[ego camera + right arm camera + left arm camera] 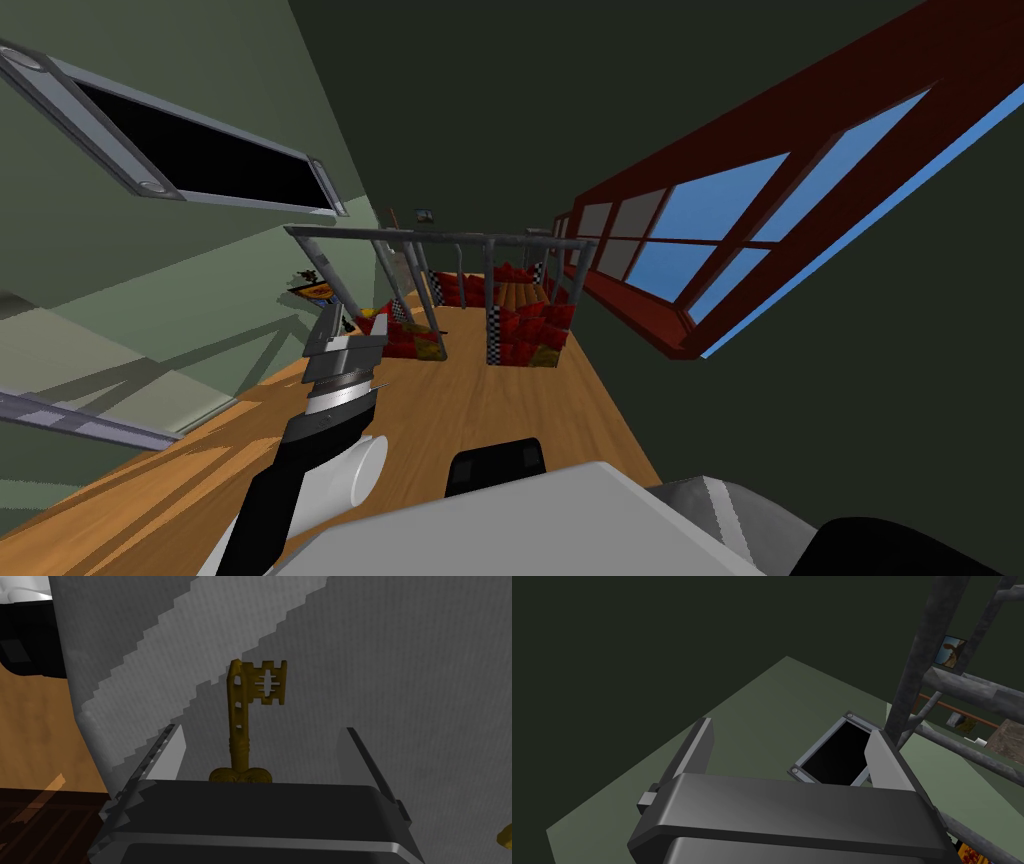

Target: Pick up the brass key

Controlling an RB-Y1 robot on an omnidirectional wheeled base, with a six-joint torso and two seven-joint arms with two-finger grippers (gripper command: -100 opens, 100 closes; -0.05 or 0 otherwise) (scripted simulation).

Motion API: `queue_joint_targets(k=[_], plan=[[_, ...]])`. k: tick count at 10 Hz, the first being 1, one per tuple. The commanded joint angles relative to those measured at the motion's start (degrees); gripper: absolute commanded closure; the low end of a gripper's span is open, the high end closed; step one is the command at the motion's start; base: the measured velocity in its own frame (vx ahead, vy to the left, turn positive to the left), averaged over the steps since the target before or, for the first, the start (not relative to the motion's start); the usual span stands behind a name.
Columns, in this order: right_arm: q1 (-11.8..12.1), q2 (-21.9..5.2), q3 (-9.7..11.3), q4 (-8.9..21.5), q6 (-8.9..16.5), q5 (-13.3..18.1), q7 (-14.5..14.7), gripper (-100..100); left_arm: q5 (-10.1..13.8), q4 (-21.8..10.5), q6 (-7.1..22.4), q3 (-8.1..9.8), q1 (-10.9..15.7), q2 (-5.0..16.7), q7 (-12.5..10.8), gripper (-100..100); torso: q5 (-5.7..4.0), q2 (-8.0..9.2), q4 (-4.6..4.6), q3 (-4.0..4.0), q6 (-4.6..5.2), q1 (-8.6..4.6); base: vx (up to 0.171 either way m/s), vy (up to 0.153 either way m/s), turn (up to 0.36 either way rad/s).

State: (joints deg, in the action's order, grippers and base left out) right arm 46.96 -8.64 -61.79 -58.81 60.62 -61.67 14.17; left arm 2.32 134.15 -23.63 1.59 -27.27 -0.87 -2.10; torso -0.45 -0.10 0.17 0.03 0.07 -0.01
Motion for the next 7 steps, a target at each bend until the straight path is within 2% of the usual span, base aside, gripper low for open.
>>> queue_joint_targets(k=[1,2,6,7], plan=[[0.0,0.0,0.0,0.0,0.0,0.0,0.0,-100,0.0,0.0,0.0,0.0,0.0,0.0,0.0,0,0.0,0.0,0.0,0.0,0.0,0.0,0.02,-0.006,-0.005],[-0.01,0.06,-0.07,0.03,0.08,0.02,0.34,100,0.0,0.0,0.0,0.0,0.0,0.0,0.0,0,0.0,0.11,0.03,0.06,-0.01,0.03,0.0,0.0,0.0],[0.02,0.1,-0.08,0.06,0.13,-0.01,0.25,100,0.0,0.0,0.0,0.0,0.01,0.0,0.0,0,-0.03,0.28,0.08,0.18,-0.05,-0.06,0.0,0.0,0.0],[0.02,0.1,-0.08,0.07,0.13,-0.01,0.24,0,0.0,0.0,0.0,0.0,0.01,0.0,0.0,0,-0.03,0.29,0.08,0.18,-0.05,-0.06,0.0,0.0,0.0]])
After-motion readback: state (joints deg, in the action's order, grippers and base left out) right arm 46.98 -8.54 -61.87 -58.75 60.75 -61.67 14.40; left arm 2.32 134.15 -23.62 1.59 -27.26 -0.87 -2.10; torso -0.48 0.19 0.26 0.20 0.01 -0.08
